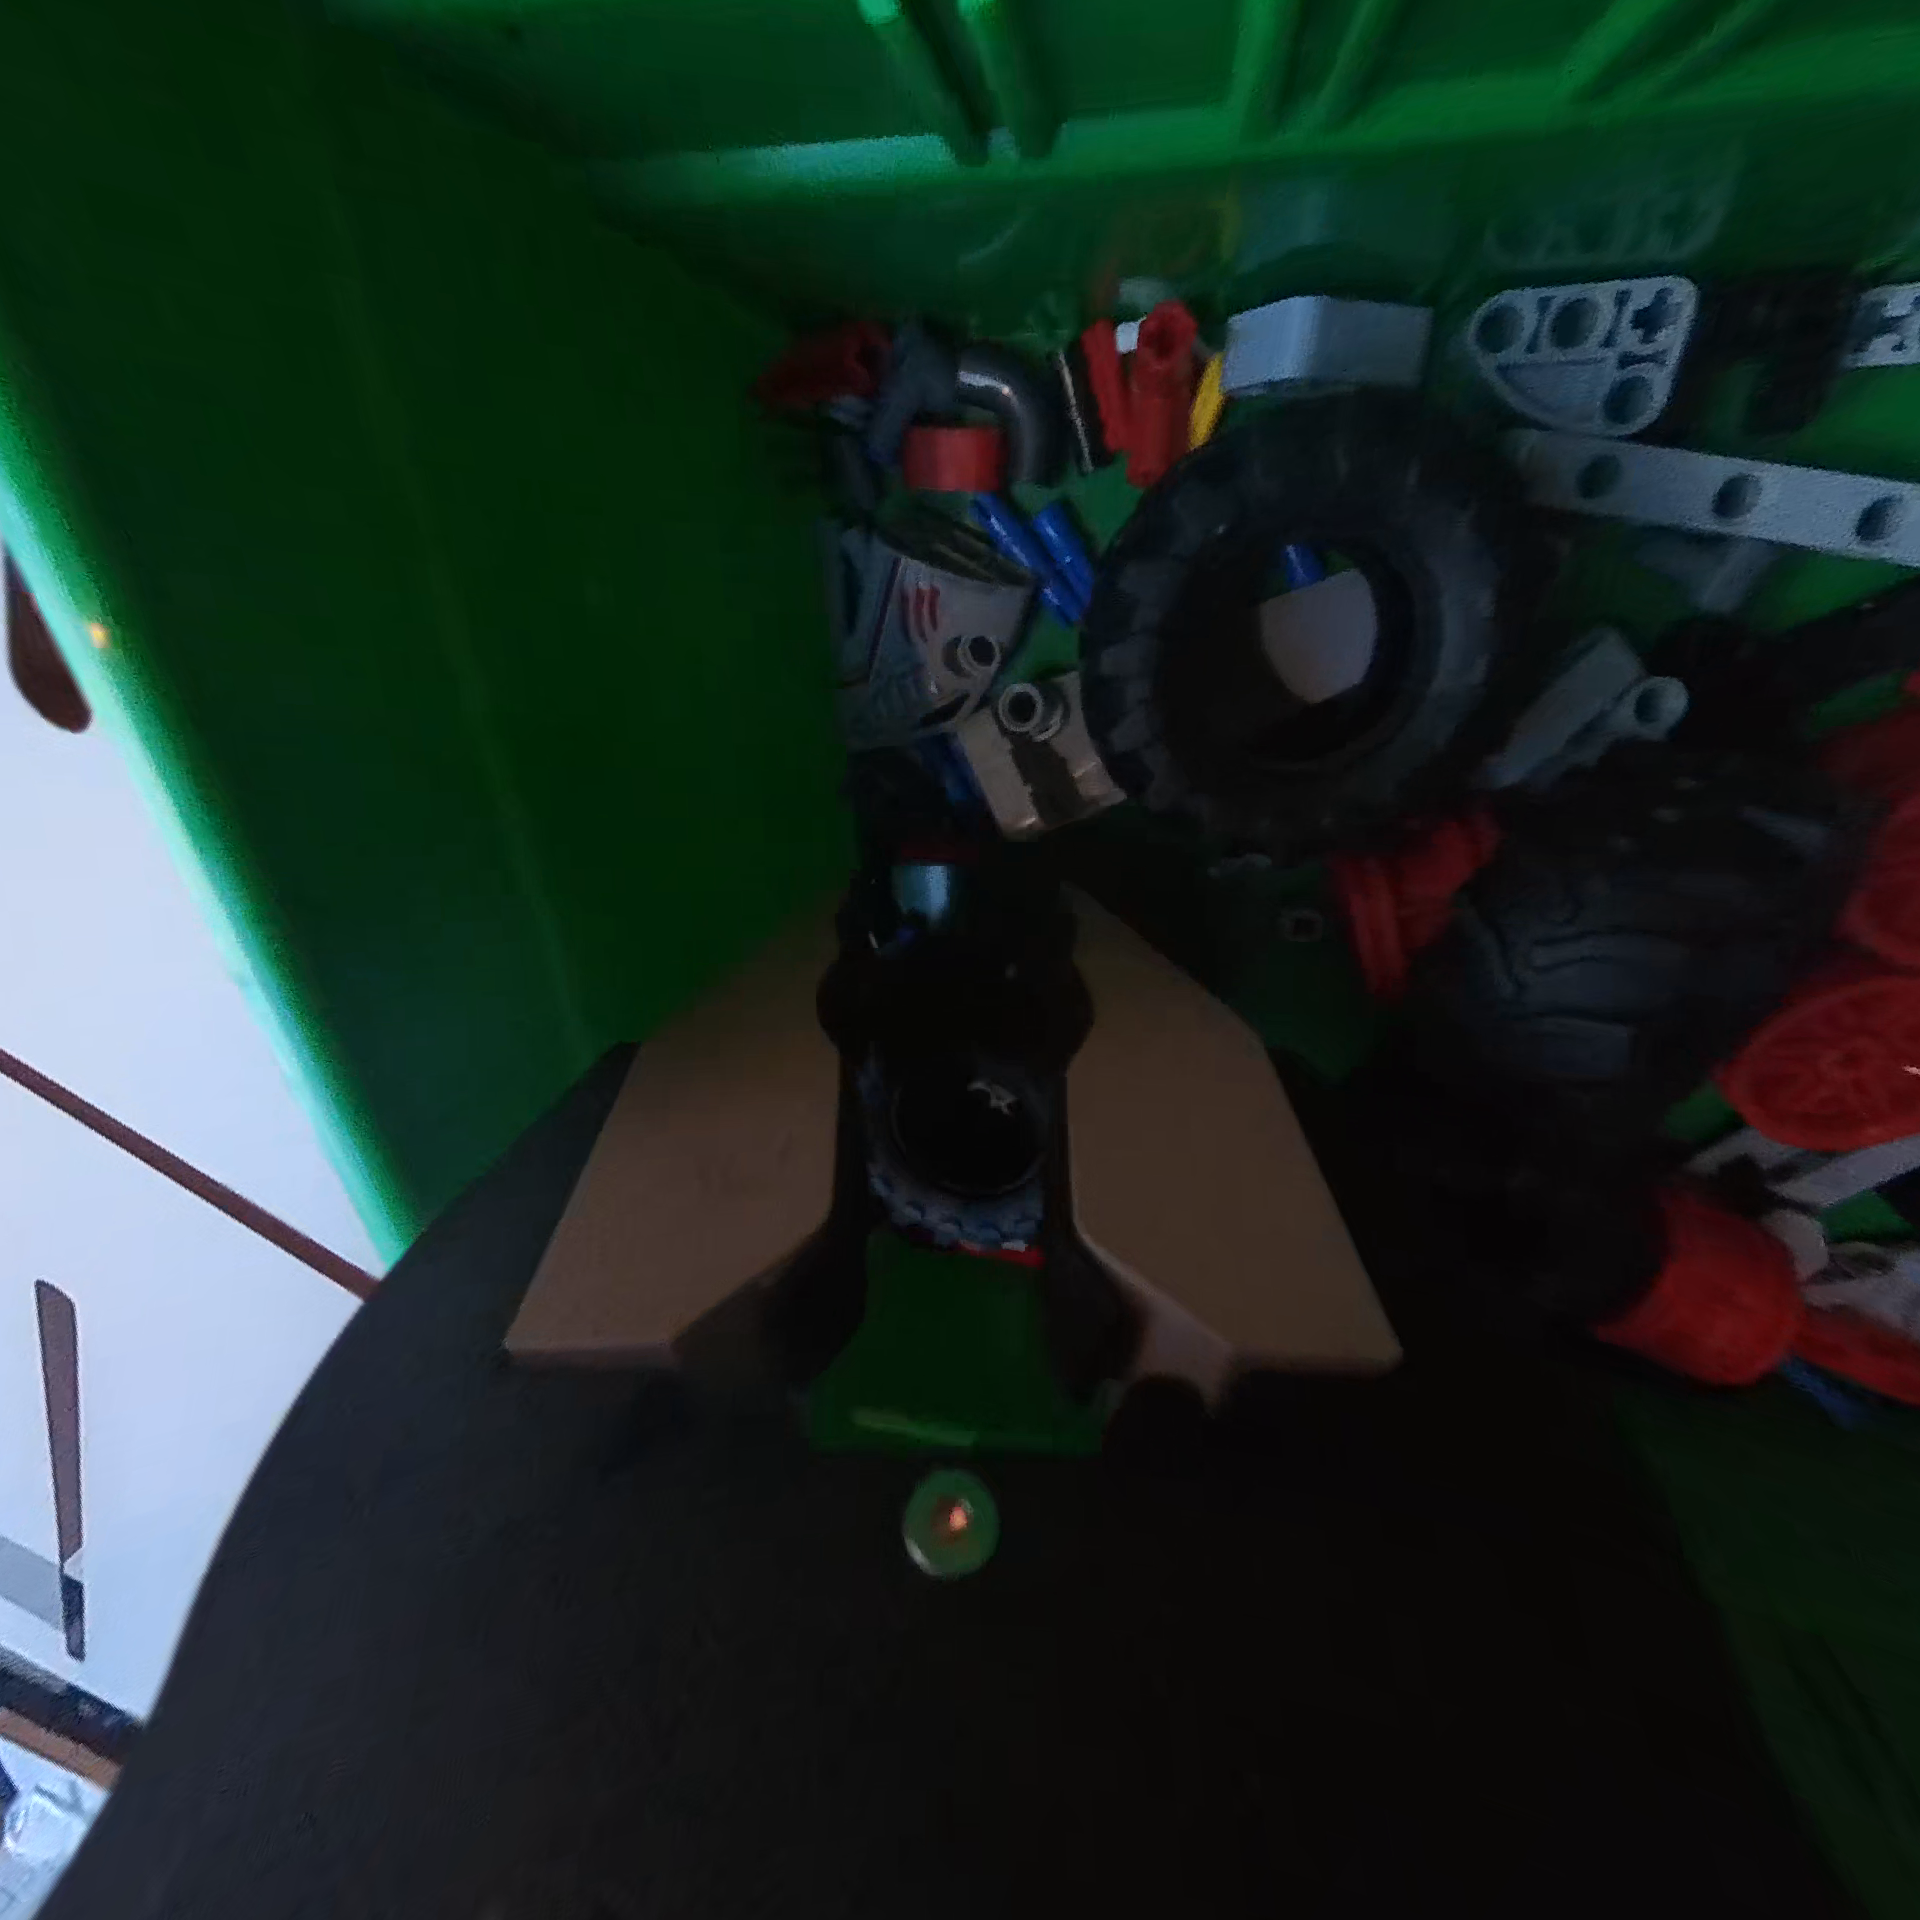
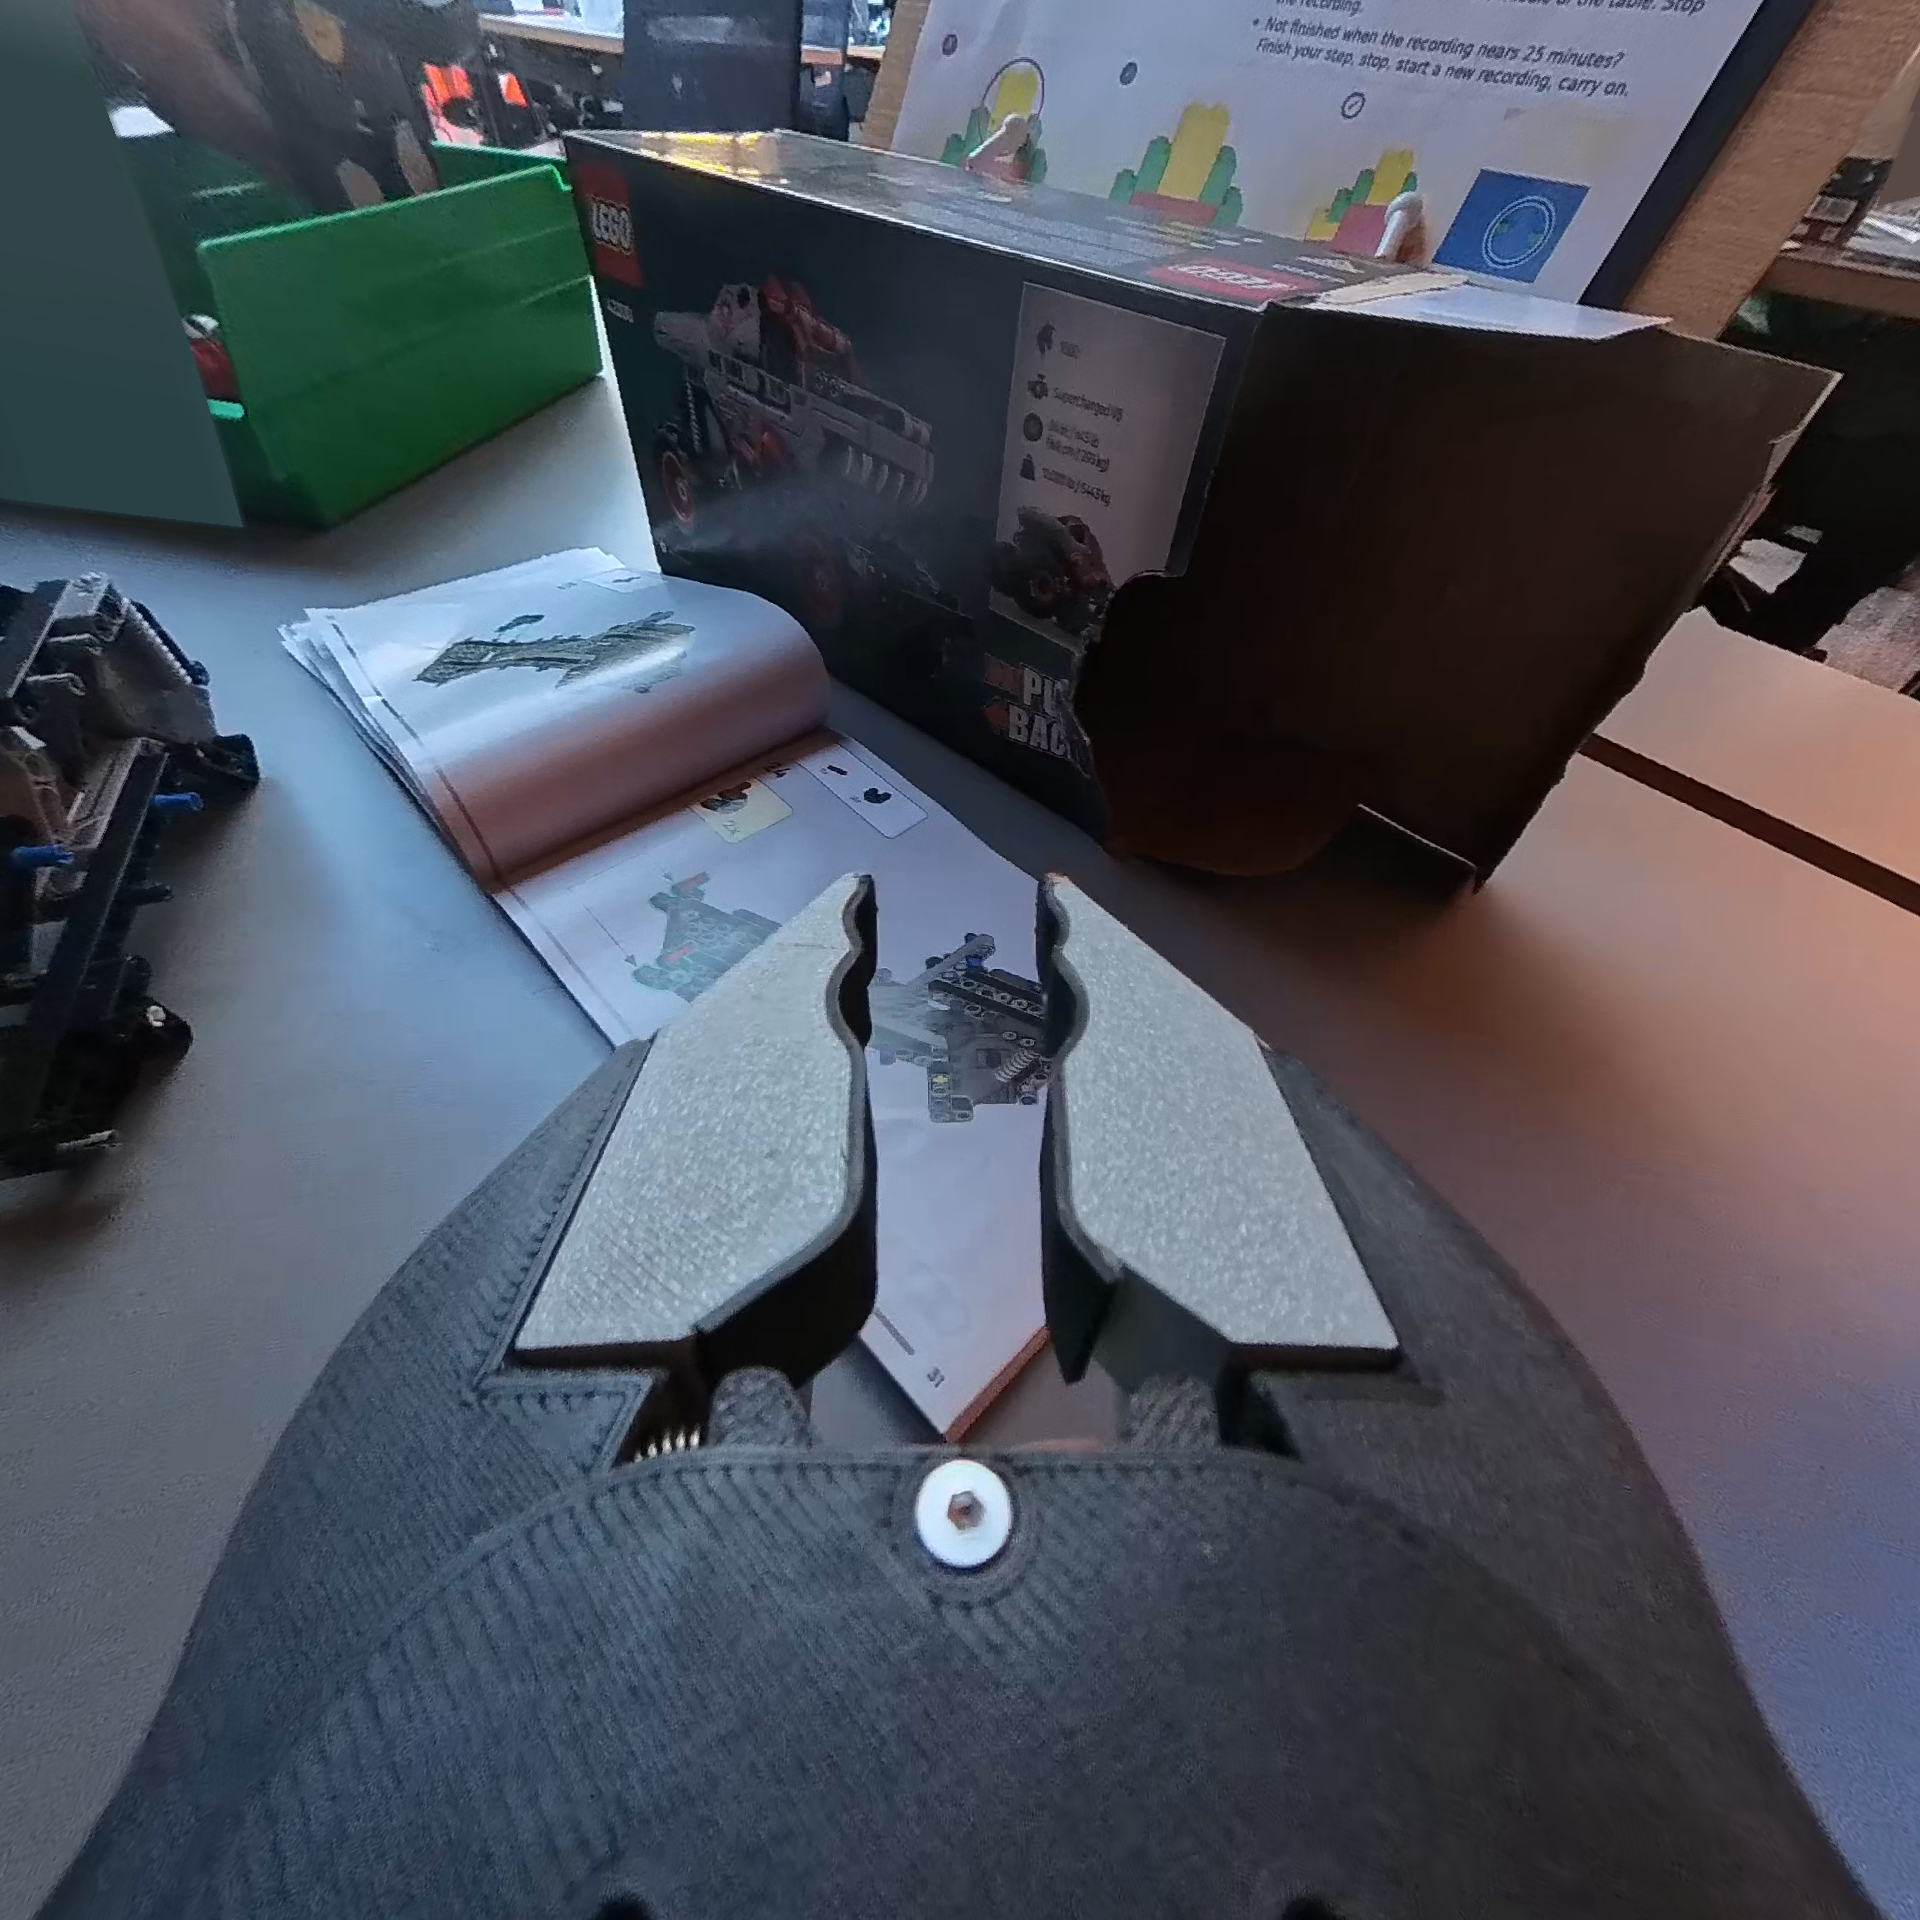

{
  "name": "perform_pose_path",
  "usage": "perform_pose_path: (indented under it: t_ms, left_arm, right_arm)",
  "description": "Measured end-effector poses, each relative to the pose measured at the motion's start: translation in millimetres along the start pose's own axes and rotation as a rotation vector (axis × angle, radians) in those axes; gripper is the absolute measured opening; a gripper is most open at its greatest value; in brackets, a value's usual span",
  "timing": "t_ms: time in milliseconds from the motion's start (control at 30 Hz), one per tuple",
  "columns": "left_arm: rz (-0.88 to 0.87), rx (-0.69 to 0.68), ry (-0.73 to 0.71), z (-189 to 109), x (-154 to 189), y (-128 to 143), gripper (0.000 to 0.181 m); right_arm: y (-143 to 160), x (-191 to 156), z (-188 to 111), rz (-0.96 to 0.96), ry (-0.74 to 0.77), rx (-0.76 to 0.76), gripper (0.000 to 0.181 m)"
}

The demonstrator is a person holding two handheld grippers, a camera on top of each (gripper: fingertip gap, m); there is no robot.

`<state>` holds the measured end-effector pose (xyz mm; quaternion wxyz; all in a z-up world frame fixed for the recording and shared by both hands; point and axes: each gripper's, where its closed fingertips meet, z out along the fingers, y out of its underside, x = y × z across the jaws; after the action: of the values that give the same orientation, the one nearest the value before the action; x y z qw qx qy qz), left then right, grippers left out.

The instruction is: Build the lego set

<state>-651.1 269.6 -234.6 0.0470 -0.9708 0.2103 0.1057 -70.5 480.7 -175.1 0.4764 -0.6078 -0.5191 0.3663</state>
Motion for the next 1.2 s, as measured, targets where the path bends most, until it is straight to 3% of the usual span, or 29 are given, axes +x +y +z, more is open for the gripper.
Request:
perform_pose_path:
  t_ms: [67,200,400,567,667,800,1200]
  left_arm:
    - [0.040,0.020,0.019,0.6,4.9,-4.6,0.018]
    - [0.091,0.057,0.046,2.0,5.4,-14.4,0.014]
    - [0.155,-0.073,0.127,1.4,7.6,10.0,0.022]
    - [0.171,-0.025,0.113,-9.0,7.5,12.2,0.023]
    - [0.093,-0.015,0.092,-16.8,1.9,13.0,0.040]
    - [0.078,0.013,0.082,-19.2,0.4,11.5,0.019]
    - [0.191,-0.075,0.128,-0.1,12.3,14.5,0.005]
  right_arm:
    - [-0.7,-1.1,-0.6,0.001,-0.003,0.005,0.027]
    - [-2.5,-0.4,-2.5,0.014,-0.001,0.019,0.027]
    - [-4.0,-0.4,-3.8,0.025,-0.011,0.031,0.027]
    - [-4.8,-2.6,-4.3,0.030,-0.026,0.036,0.026]
    - [-5.4,-4.7,-4.7,0.031,-0.036,0.040,0.026]
    - [-6.0,-8.3,-5.0,0.032,-0.055,0.043,0.026]
    - [-7.3,-7.8,-6.2,0.048,-0.062,0.055,0.026]
